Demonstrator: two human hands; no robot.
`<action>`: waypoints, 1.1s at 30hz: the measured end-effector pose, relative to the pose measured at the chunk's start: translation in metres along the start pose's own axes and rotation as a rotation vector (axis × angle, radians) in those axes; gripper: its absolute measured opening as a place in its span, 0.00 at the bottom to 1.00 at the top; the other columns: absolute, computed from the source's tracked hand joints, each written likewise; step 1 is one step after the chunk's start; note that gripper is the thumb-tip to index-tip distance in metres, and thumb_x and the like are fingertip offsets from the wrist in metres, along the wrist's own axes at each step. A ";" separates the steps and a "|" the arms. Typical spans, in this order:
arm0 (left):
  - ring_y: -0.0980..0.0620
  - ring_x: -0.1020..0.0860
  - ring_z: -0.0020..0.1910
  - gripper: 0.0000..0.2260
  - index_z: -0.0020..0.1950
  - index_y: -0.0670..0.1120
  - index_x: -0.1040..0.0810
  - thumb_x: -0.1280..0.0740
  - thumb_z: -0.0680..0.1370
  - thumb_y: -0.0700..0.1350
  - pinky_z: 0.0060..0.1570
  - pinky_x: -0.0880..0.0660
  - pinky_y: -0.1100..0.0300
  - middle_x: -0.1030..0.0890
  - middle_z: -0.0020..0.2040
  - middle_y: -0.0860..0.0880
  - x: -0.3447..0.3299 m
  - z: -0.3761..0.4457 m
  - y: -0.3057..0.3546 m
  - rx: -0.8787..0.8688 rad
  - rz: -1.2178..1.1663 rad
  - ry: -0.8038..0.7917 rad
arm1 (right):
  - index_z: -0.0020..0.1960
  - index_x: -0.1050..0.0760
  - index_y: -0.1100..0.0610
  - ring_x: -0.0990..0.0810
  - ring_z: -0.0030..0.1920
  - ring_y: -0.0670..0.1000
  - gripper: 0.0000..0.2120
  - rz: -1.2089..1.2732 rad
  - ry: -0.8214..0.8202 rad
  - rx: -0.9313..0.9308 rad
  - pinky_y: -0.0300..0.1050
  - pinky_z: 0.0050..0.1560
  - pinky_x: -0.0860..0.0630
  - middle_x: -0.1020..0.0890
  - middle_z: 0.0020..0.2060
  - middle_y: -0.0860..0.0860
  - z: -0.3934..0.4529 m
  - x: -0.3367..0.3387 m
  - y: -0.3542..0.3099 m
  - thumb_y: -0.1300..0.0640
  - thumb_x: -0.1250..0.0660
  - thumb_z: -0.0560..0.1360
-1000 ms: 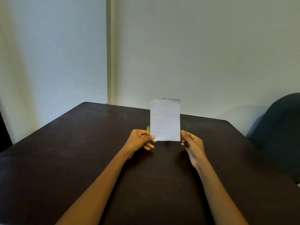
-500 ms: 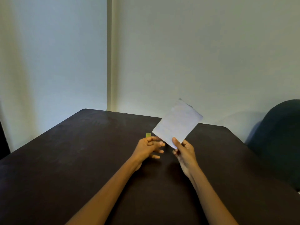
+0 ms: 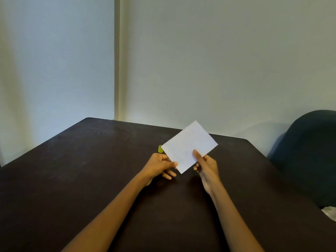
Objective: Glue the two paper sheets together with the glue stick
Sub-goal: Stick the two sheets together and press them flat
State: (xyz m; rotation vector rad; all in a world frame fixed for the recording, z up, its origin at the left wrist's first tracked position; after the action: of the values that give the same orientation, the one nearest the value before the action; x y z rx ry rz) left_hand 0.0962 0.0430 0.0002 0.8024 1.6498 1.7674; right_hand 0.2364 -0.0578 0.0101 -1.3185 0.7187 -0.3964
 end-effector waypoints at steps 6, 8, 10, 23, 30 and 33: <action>0.50 0.17 0.34 0.07 0.51 0.44 0.19 0.29 0.73 0.39 0.29 0.21 0.63 0.14 0.44 0.46 0.002 -0.002 0.001 0.018 -0.044 -0.081 | 0.41 0.21 0.56 0.29 0.27 0.44 0.06 0.006 0.133 -0.022 0.39 0.29 0.32 0.21 0.30 0.49 0.001 0.022 -0.004 0.55 0.27 0.70; 0.50 0.17 0.34 0.09 0.53 0.44 0.19 0.29 0.73 0.39 0.29 0.21 0.62 0.15 0.46 0.46 0.002 -0.002 0.001 0.022 -0.060 -0.071 | 0.43 0.21 0.57 0.31 0.25 0.43 0.06 0.090 0.215 -0.025 0.36 0.28 0.31 0.25 0.29 0.49 0.003 0.042 -0.006 0.55 0.28 0.72; 0.50 0.17 0.34 0.11 0.56 0.43 0.21 0.30 0.74 0.39 0.28 0.21 0.62 0.15 0.46 0.46 0.004 -0.001 0.001 0.021 -0.053 -0.026 | 0.48 0.20 0.58 0.28 0.26 0.42 0.06 0.138 0.230 -0.022 0.34 0.28 0.27 0.22 0.31 0.49 0.004 0.047 -0.007 0.56 0.29 0.73; 0.46 0.16 0.41 0.17 0.53 0.44 0.22 0.28 0.68 0.50 0.33 0.19 0.58 0.15 0.46 0.45 0.009 -0.002 0.014 -0.138 -0.347 0.095 | 0.45 0.25 0.60 0.17 0.35 0.47 0.02 0.198 -0.166 -0.074 0.40 0.36 0.19 0.18 0.33 0.52 -0.007 -0.028 0.006 0.62 0.33 0.74; 0.52 0.19 0.32 0.14 0.55 0.46 0.22 0.26 0.71 0.43 0.27 0.23 0.60 0.16 0.42 0.48 0.016 0.000 0.003 -0.094 -0.230 0.154 | 0.49 0.19 0.59 0.24 0.37 0.44 0.07 -0.089 -0.233 -0.009 0.36 0.36 0.27 0.16 0.42 0.50 -0.012 -0.036 0.004 0.58 0.29 0.72; 0.52 0.20 0.31 0.14 0.53 0.47 0.23 0.26 0.70 0.43 0.26 0.23 0.61 0.17 0.44 0.47 0.009 0.001 0.001 -0.068 -0.149 0.095 | 0.48 0.18 0.58 0.25 0.38 0.45 0.08 -0.112 -0.055 0.012 0.40 0.38 0.31 0.15 0.45 0.50 -0.005 -0.011 -0.002 0.56 0.28 0.71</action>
State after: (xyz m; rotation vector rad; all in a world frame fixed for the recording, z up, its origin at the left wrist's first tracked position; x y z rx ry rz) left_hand 0.0910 0.0507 0.0013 0.5578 1.6555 1.7702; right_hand 0.2248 -0.0550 0.0140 -1.3575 0.5974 -0.4516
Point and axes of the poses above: each hand's wrist, its own z-axis towards the middle knuckle, its own x-axis out of the back of the hand, y = z × x, the point moved 9 cm from there along z, towards the middle knuckle
